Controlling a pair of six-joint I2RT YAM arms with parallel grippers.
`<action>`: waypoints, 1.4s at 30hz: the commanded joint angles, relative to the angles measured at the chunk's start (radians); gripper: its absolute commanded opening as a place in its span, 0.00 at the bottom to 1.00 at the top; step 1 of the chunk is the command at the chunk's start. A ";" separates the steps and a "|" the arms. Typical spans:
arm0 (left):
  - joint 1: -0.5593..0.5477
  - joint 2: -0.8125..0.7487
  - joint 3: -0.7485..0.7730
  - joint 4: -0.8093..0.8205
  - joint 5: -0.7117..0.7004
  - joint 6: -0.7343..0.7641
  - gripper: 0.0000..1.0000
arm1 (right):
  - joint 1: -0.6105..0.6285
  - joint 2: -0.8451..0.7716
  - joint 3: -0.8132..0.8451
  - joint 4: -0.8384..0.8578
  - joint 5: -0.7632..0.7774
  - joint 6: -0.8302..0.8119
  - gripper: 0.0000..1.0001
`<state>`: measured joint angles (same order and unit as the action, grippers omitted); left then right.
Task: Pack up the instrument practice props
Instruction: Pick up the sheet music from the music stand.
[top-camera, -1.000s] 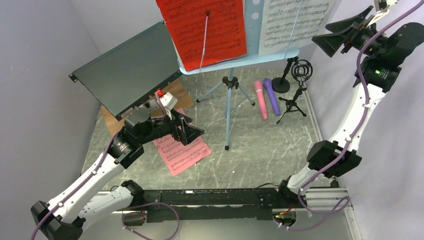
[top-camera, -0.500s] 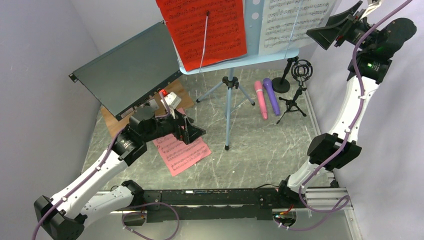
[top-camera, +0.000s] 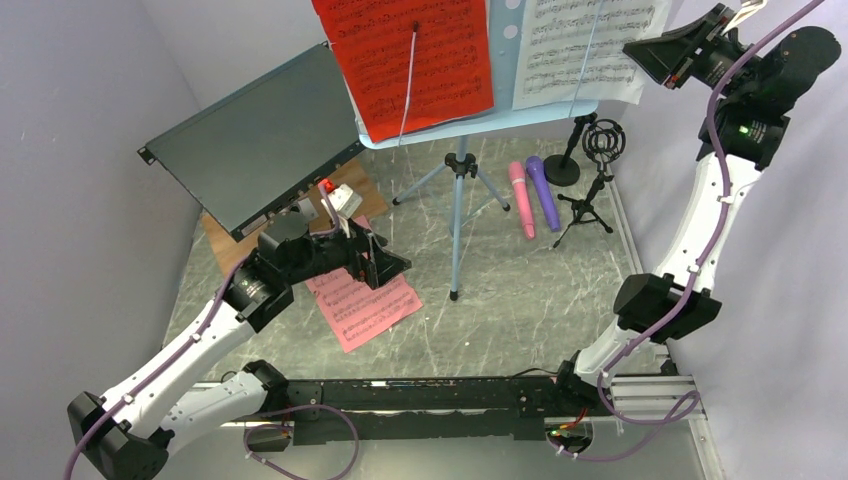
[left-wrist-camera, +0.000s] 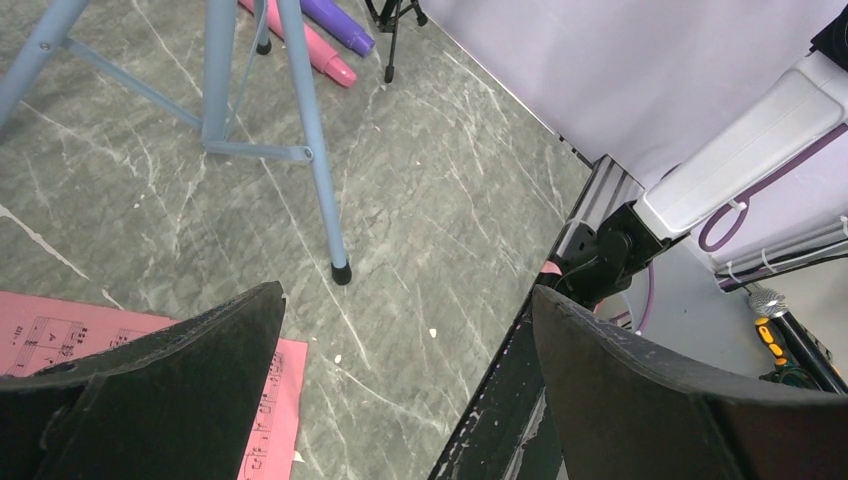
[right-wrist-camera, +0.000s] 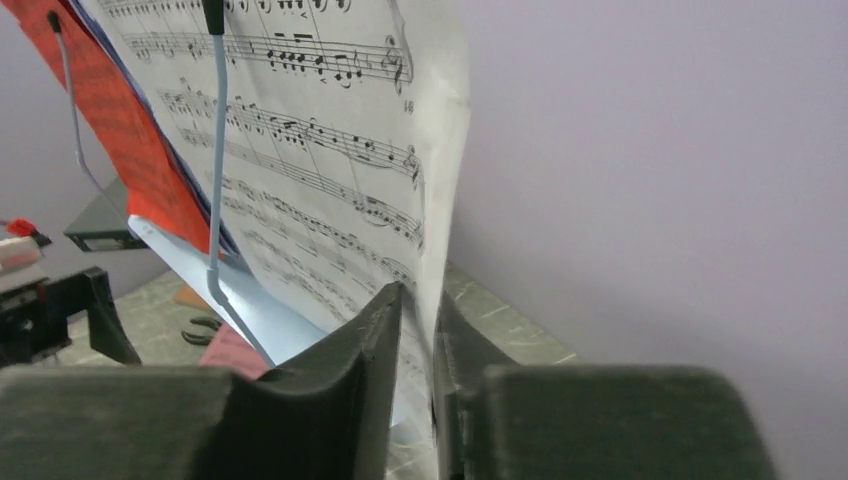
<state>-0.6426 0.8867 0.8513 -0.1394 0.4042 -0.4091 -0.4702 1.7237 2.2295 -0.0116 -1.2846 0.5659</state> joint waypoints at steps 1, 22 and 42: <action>0.003 -0.027 0.025 0.021 0.027 -0.007 0.99 | -0.028 -0.041 0.037 -0.036 0.053 -0.009 0.11; 0.003 -0.032 0.022 0.019 0.033 -0.015 0.99 | -0.126 -0.142 -0.006 -0.254 0.320 -0.215 0.00; 0.003 -0.016 -0.007 0.062 0.048 -0.023 0.99 | -0.383 -0.359 -0.357 -0.223 0.344 -0.260 0.00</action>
<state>-0.6426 0.8734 0.8509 -0.1333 0.4141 -0.4145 -0.8188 1.4170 1.9621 -0.2493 -0.9215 0.3378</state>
